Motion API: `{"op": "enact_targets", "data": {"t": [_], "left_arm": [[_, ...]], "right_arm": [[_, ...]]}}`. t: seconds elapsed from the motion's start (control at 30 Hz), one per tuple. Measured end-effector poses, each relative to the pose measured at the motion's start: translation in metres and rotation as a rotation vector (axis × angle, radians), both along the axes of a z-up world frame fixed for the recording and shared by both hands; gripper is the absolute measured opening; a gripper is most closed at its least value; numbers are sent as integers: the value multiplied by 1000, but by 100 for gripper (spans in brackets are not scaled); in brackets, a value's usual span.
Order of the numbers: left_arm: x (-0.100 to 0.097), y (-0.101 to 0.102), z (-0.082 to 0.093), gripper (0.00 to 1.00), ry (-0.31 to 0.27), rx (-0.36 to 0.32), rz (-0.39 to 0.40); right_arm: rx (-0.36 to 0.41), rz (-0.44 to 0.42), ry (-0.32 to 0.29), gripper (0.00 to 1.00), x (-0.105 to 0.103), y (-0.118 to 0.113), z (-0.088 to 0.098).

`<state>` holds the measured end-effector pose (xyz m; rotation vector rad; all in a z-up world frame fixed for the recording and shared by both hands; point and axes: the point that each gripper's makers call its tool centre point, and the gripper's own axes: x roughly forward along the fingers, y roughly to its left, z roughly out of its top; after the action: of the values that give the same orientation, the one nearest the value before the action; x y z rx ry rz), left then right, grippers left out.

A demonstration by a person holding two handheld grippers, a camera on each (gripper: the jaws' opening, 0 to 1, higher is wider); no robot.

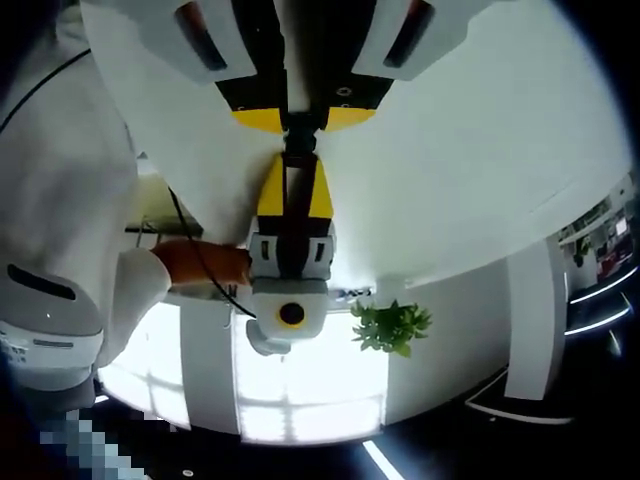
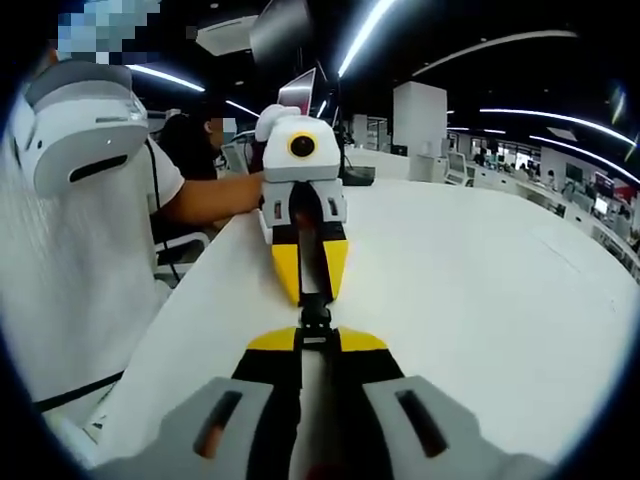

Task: Snap the two parts of the plastic buckle together until the buckle closes and remains connected.

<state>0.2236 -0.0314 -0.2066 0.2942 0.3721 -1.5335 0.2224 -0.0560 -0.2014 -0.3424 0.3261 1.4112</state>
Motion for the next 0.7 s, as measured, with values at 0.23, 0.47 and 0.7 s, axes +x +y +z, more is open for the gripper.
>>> {"op": "enact_targets", "data": {"t": [0.23,0.47,0.7], "left_arm": [[1,-1,0,10,2,5,-14],[0,-2,0,10,8,-6,-28],[0,-3,0,9,6,-7,-21]], "right_arm": [[3,7,7,11,0,0,0],[6,6,16,11,1,1,0],[7,7,14,11,1,0,0]]}}
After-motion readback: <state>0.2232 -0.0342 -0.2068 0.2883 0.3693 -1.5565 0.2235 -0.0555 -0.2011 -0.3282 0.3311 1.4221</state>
